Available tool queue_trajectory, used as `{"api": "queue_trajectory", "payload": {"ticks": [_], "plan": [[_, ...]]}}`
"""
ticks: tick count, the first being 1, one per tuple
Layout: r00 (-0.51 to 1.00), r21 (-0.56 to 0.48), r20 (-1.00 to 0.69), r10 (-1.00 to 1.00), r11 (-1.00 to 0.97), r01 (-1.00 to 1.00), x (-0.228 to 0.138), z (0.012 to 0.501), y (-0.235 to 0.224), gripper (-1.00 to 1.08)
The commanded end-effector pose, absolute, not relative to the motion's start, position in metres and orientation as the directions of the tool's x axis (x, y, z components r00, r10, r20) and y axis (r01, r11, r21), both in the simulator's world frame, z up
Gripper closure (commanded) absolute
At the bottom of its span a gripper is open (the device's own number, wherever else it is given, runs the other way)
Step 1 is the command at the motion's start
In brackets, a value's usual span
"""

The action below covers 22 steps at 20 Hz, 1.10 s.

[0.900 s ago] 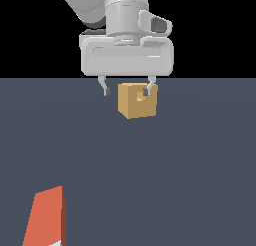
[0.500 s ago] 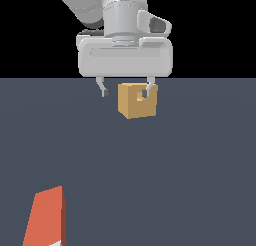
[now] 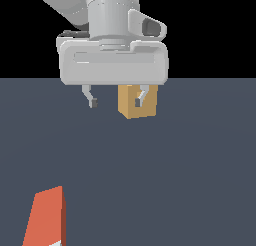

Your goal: Insert the peg into the horizontal hole in a box.

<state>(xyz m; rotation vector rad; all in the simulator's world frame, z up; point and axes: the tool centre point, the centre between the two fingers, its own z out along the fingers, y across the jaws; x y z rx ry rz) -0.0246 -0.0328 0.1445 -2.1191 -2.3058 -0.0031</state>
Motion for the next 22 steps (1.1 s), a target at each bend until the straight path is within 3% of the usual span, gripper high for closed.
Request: {"api": "queue_trajectory", "payload": {"ticks": [1, 22], "plan": [[-0.109, -0.005, 0.008, 0.994, 0.109, 0.994, -0.031, 0.139, -0.049, -0.92], [-0.345, -0.001, 0.002, 0.939, 0.345, 0.939, -0.068, 0.085, -0.21, -0.92]]}}
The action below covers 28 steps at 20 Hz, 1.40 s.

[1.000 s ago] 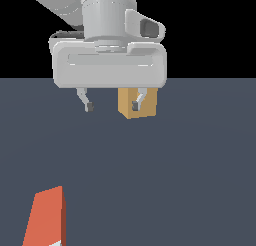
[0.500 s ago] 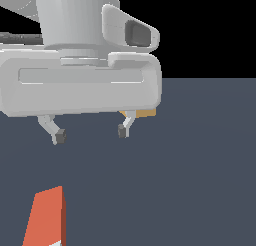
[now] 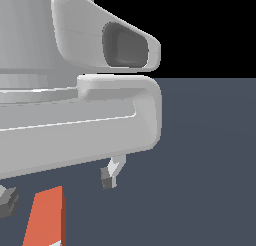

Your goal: Insert the peg into the horizontal hole in a box.

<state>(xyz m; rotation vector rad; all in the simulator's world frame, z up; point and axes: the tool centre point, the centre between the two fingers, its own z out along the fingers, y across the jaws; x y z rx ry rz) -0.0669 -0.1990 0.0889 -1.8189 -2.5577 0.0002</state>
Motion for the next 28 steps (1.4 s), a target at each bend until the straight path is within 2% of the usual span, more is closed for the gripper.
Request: {"api": "queue_trajectory", "payload": {"ticks": [1, 12, 22, 28], "plan": [[-0.354, -0.001, 0.002, 0.935, 0.354, 0.935, -0.068, 0.083, -0.216, -0.92], [-0.417, 0.0, 0.0, 0.909, 0.417, 0.909, -0.067, 0.068, -0.263, -0.92], [-0.42, 0.0, 0.0, 0.907, 0.42, 0.907, -0.067, 0.066, -0.266, -0.92], [-0.42, 0.0, 0.0, 0.907, 0.42, 0.907, -0.067, 0.047, -0.266, -0.92]]}}
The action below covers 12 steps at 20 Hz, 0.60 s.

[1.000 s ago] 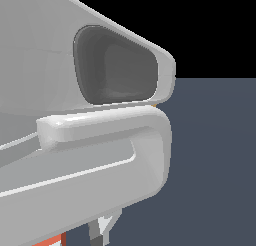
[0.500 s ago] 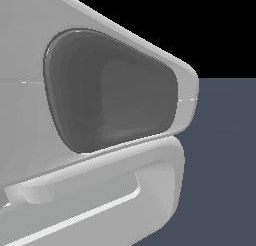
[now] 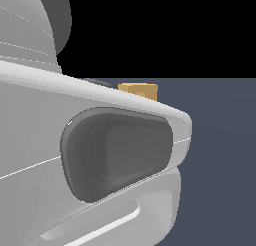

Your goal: Insert the peg into the horizontal hole in a box.

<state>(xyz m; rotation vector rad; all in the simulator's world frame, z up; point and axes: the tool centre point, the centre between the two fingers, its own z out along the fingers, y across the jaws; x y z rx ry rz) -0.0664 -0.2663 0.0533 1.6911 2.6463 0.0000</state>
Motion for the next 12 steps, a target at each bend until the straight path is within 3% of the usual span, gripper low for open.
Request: {"api": "queue_trajectory", "payload": {"ticks": [1, 10, 11, 12], "plan": [[-0.421, 0.0, 0.0, 0.907, 0.421, 0.907, -0.067, 0.041, -0.266, -0.92], [-0.421, 0.0, 0.0, 0.907, 0.421, 0.907, -0.066, 0.018, -0.266, -0.92], [-0.421, 0.0, 0.0, 0.907, 0.421, 0.907, -0.066, 0.018, -0.266, 1.08], [-0.421, 0.0, 0.0, 0.907, 0.421, 0.907, -0.066, 0.018, -0.266, 1.08]]}}
